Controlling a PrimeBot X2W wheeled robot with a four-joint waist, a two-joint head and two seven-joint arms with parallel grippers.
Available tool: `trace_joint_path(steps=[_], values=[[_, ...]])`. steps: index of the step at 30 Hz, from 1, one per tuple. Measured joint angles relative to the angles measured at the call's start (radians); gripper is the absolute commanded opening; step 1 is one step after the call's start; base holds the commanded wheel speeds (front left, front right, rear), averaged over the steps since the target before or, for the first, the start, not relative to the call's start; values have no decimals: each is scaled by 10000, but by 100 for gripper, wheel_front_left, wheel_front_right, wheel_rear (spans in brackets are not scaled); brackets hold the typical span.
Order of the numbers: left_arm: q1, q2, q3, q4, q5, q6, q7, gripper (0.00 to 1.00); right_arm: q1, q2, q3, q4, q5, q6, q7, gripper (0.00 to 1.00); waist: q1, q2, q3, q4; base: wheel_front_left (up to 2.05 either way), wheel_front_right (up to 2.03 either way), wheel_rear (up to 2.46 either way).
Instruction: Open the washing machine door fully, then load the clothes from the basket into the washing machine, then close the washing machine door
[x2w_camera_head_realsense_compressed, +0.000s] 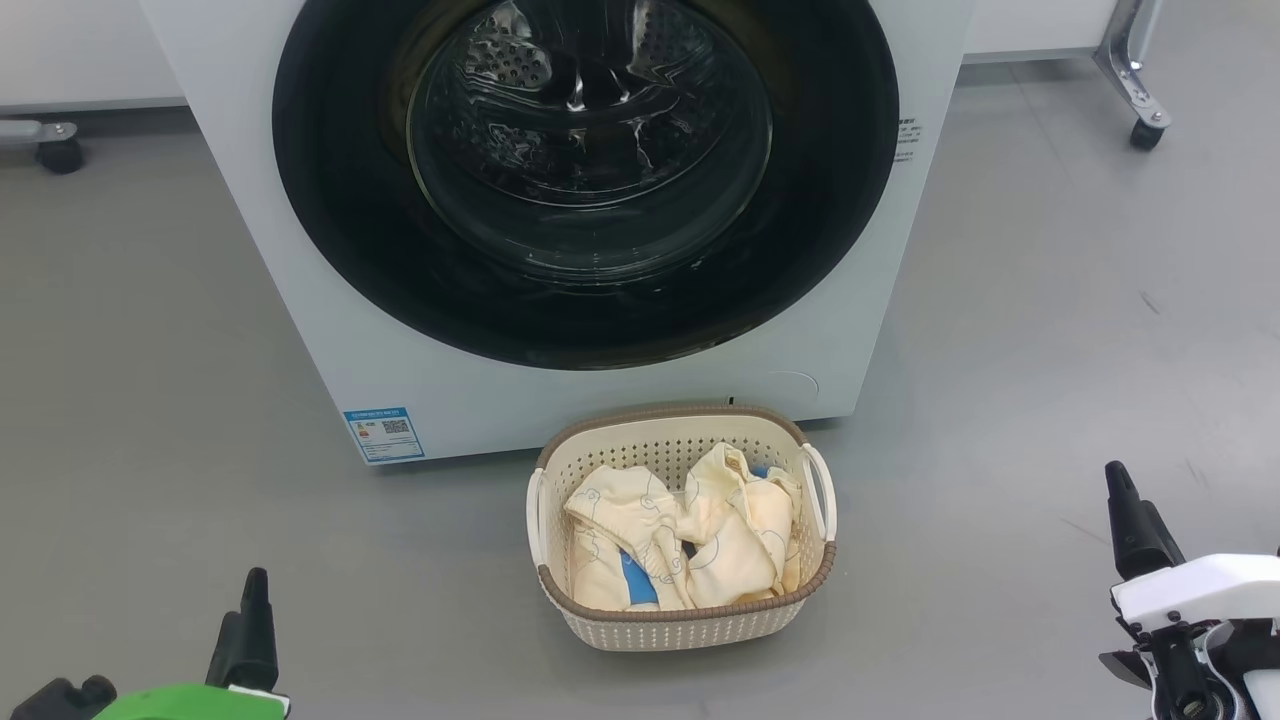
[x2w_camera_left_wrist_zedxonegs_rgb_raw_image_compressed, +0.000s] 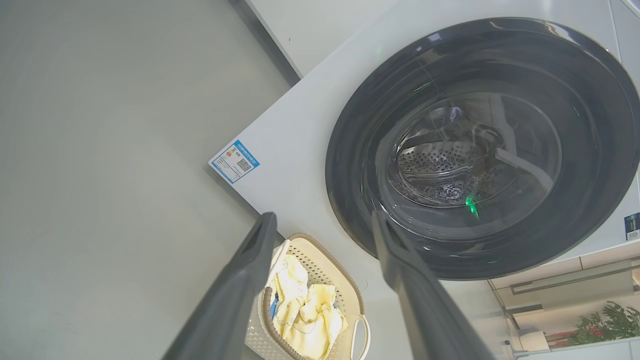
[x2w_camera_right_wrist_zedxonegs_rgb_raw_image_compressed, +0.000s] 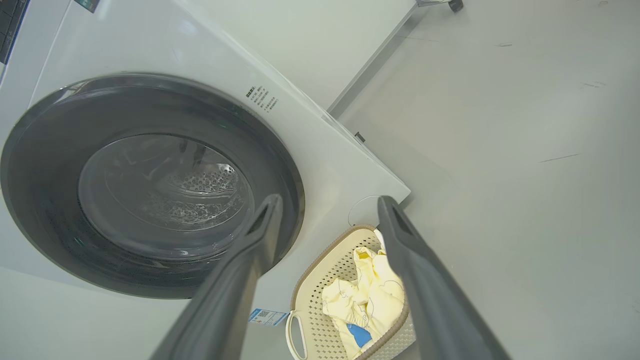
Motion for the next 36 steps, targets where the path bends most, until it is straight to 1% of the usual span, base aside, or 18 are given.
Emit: trace_joint_path(steps=[1, 2, 4, 5, 12, 14, 23, 25, 36], values=[[0, 0, 0, 0, 0, 0, 0, 100, 0, 0, 0, 0, 0, 0, 0, 100, 0, 0, 0, 0, 0, 0, 0], [-65, 35, -121, 0, 320, 2, -73, 100, -1, -75, 79, -4, -251, -59, -88, 100, 0, 0, -2, 5, 0, 0, 0], [-122, 73, -217, -2, 518, 4, -104, 100, -4, -146, 144, -8, -512, -84, -178, 100, 0, 0, -4, 12, 0, 0, 0], [-174, 228, -585, -2, 1639, 180, -485, 100, -162, -462, 568, -92, -1651, -98, -493, 100, 0, 0, -15, 43, 0, 0, 0], [-308, 330, -855, -77, 2731, 257, -709, 100, -215, -677, 811, -100, -2456, -178, -744, 100, 0, 0, -20, 78, 0, 0, 0], [-335, 359, -949, -111, 3087, 316, -828, 100, -233, -786, 915, -98, -2817, -270, -836, 100, 0, 0, -20, 97, 0, 0, 0], [-384, 483, -1269, -213, 4378, 431, -1139, 100, -458, -1072, 1281, -102, -3891, -276, -1181, 100, 0, 0, -38, 138, 0, 0, 0], [-392, 554, -1325, -230, 4717, 443, -1231, 100, -465, -1120, 1344, -102, -4144, -357, -1266, 100, 0, 0, -46, 146, 0, 0, 0], [-479, 817, -1695, -184, 6458, 711, -1595, 100, -640, -1534, 1877, -96, -5482, -362, -1624, 100, 0, 0, -73, 188, 0, 0, 0]])
